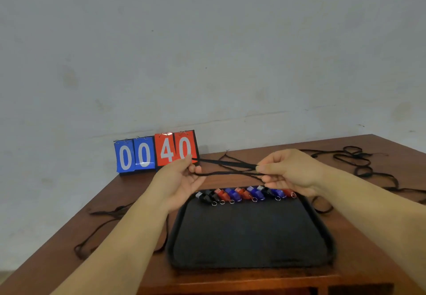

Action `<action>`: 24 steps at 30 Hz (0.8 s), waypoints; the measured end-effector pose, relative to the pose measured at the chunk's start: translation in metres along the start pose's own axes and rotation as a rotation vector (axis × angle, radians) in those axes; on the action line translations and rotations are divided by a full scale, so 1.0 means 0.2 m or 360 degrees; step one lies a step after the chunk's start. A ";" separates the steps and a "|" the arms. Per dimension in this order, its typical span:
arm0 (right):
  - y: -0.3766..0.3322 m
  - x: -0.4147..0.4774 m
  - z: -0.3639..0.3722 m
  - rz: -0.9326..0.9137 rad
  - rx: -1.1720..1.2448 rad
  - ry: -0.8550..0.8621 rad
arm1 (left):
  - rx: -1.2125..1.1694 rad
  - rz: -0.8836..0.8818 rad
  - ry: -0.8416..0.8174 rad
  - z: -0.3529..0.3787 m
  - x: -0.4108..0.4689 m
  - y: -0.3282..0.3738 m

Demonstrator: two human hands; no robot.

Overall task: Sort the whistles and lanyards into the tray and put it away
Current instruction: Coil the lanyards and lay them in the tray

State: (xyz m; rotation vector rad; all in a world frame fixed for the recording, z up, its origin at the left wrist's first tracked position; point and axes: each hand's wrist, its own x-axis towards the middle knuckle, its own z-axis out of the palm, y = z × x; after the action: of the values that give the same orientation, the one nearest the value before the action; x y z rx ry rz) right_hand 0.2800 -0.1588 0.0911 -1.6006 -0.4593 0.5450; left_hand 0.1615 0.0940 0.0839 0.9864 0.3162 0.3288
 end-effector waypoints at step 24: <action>0.40 -0.15 -0.01 -0.0231 -0.1747 -0.0477 | 0.2811 0.0330 -0.0541 -0.32 -0.19 -0.28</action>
State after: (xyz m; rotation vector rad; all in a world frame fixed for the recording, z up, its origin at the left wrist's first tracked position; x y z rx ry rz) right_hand 0.2557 -0.1856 0.0139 -2.4963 -1.2337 0.4333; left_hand 0.1076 0.0984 0.0079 2.7833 0.1254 -0.0314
